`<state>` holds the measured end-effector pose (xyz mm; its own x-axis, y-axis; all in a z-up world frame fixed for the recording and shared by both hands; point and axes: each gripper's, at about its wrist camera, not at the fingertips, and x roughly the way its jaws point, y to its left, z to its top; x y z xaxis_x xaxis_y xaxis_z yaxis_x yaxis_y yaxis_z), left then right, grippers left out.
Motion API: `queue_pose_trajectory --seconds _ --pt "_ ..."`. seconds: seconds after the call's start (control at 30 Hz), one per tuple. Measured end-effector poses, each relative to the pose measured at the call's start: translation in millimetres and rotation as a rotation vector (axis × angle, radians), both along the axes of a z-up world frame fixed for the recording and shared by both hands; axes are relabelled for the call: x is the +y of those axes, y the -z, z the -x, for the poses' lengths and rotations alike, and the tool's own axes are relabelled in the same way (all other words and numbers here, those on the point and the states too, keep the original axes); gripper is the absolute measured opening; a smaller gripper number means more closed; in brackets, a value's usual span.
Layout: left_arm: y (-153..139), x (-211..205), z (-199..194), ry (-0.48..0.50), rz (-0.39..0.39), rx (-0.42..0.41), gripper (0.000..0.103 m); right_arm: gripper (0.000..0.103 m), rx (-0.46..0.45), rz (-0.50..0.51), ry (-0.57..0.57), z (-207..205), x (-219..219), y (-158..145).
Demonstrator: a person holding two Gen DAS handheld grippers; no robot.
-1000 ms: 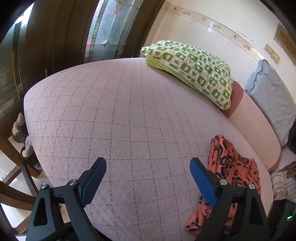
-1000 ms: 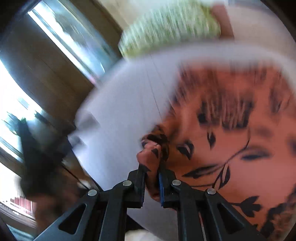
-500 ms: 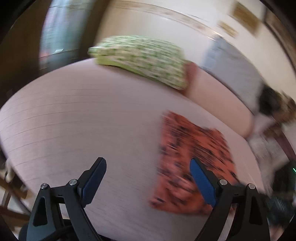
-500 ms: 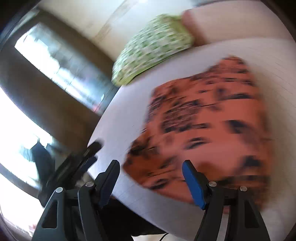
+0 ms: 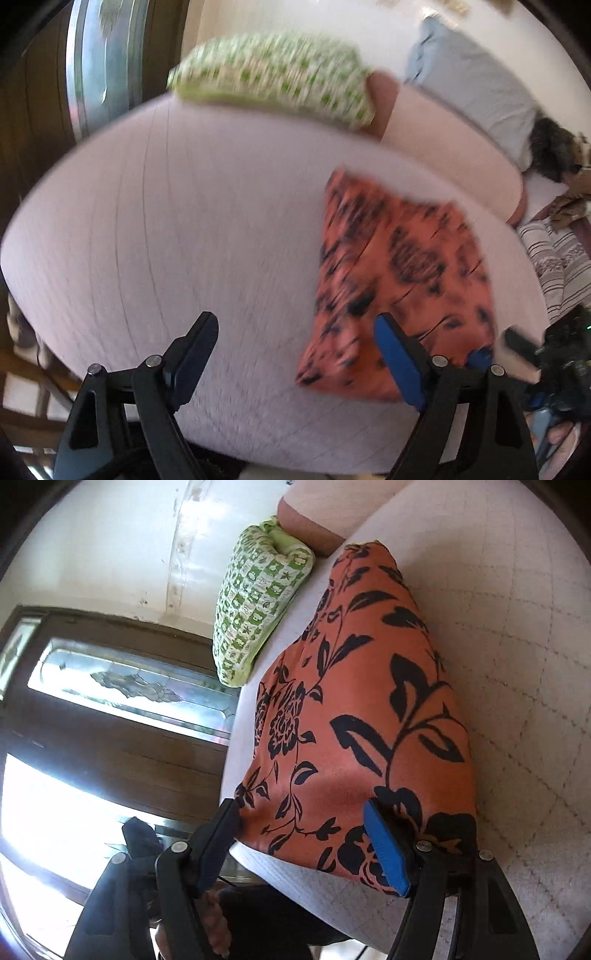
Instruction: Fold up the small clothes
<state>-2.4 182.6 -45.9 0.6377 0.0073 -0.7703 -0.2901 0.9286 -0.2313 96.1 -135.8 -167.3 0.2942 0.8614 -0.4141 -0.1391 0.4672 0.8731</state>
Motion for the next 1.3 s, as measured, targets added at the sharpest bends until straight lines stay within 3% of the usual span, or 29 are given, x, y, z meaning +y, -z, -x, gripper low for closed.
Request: queue_pose_trajectory --seconds 0.1,0.17,0.23,0.27,0.3,0.33,0.43,0.5,0.63,0.7,0.8,0.83,0.9,0.93,0.97,1.03,1.07,1.13,1.2,1.3 --pt "-26.0 -8.6 -14.4 0.042 -0.020 -0.082 0.087 0.073 0.005 -0.015 -0.017 -2.2 0.8 -0.8" --pt "-25.0 -16.9 -33.1 0.070 -0.057 -0.079 0.087 0.073 0.011 -0.034 -0.023 -3.7 -0.2 1.9" --pt "-4.1 -18.2 -49.5 0.063 -0.119 -0.006 0.087 0.073 0.021 -0.059 -0.020 -3.5 -3.7 4.9" --pt "22.0 -19.5 -59.9 0.038 -0.188 0.106 0.087 0.073 0.026 -0.068 -0.020 -3.6 -5.6 6.1" --pt "42.3 -17.5 -60.2 0.040 -0.193 0.175 0.087 0.073 0.031 -0.077 -0.021 -4.0 -6.9 6.7" --pt "54.8 -14.2 -56.6 0.046 -0.153 0.180 0.088 0.073 0.036 -0.083 -0.021 -4.3 -8.0 6.9" --pt "40.4 -13.6 -52.2 0.019 -0.126 0.133 0.087 0.073 0.052 -0.094 -0.029 -6.1 -9.1 8.6" --pt "14.4 -25.1 -51.9 0.060 -0.164 0.021 0.087 0.073 0.060 -0.094 -0.030 -7.0 -11.4 4.6" --pt "-3.4 -44.3 -65.5 0.138 -0.186 -0.081 0.087 0.073 -0.031 -0.038 -0.002 -12.4 -29.3 -24.0" --pt "7.3 -46.3 -79.3 0.155 -0.188 -0.069 0.087 0.074 -0.027 0.010 0.028 -24.2 -40.7 -25.1" --pt "45.7 -44.9 -94.7 0.145 -0.211 0.041 0.087 0.074 0.037 0.060 0.049 -51.4 -48.3 -6.0" --pt "61.3 -41.8 -98.3 0.150 -0.194 0.091 0.088 0.074 0.076 0.080 0.036 -60.7 -44.6 6.0" --pt "69.0 -32.9 -97.8 0.136 -0.132 0.085 0.088 0.072 0.128 0.092 0.001 -69.6 -33.4 22.0" --pt "68.7 -29.1 -98.8 0.131 -0.110 0.087 0.088 0.060 0.102 0.106 -0.015 -69.4 -26.6 18.7" --pt "69.3 -26.6 -100.0 0.134 -0.095 0.086 0.088 0.042 0.057 0.154 -0.017 -66.3 -21.4 9.0" --pt "74.4 -23.6 -101.5 0.146 -0.064 0.086 0.088 0.036 0.013 0.202 0.012 -59.7 -21.0 -1.7" --pt "76.5 -22.6 -102.1 0.153 -0.051 0.089 0.088 0.035 0.031 0.240 0.029 -59.8 -23.2 7.1" --pt "78.4 -19.9 -100.5 0.155 -0.051 0.084 0.089 0.034 0.108 0.202 0.058 -60.4 -30.8 33.6" --pt "79.7 -15.6 -100.2 0.148 -0.046 0.084 0.088 0.036 0.071 0.197 0.034 -59.8 -29.9 19.9" --pt "81.7 -13.2 -95.2 0.141 -0.029 0.081 0.089 0.055 0.060 0.195 0.015 -60.4 -34.9 3.7"
